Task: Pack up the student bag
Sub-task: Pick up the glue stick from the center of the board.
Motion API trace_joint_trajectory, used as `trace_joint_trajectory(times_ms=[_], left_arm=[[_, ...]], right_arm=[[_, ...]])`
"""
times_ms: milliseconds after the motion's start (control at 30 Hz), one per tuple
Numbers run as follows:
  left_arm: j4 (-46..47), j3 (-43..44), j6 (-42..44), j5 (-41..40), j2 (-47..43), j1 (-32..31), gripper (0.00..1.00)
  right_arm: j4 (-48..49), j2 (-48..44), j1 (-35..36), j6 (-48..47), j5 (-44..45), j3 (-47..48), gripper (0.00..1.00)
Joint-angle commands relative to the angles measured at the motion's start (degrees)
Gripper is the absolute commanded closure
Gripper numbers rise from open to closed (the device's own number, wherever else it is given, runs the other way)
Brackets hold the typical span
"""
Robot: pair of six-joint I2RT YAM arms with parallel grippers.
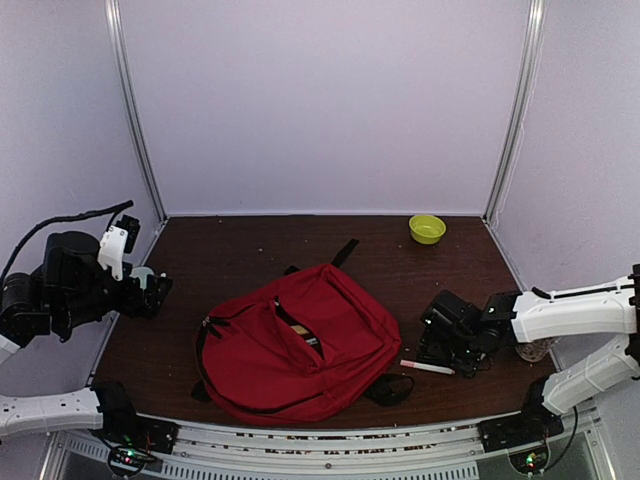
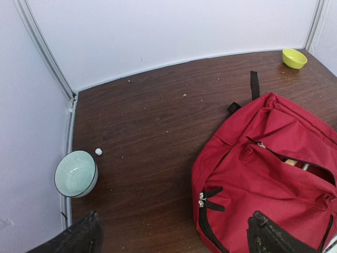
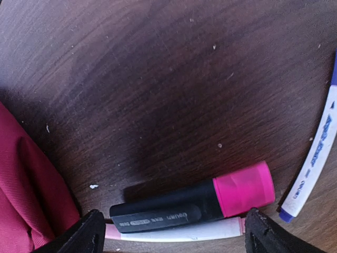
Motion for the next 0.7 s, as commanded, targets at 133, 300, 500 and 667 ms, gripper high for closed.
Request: trace_joint_trajectory(times_ms=[133, 300, 500, 667], left_arm=[[0.9, 0.3, 0.8, 0.8, -0.7, -0.2, 0.02], [0.9, 0.3, 1.0, 0.8, -0.5, -0.2, 0.02], [0.9, 0.3, 1.0, 0.7, -0.5, -0.2, 0.02], [0.9, 0.3, 1.0, 0.6, -0.3, -0.2, 0.02]], right_arm=[[6.2, 1.1, -0.2, 4.1, -2.5, -3.4, 0.07], [8.0, 4.0, -0.5, 3.1, -2.3, -3.4, 0.07], [9.0, 6.9, -2.1, -0.6, -0.3, -2.0, 0.08], [7.1, 10.5, -3.3, -4.8, 2.2, 3.0, 0.08]])
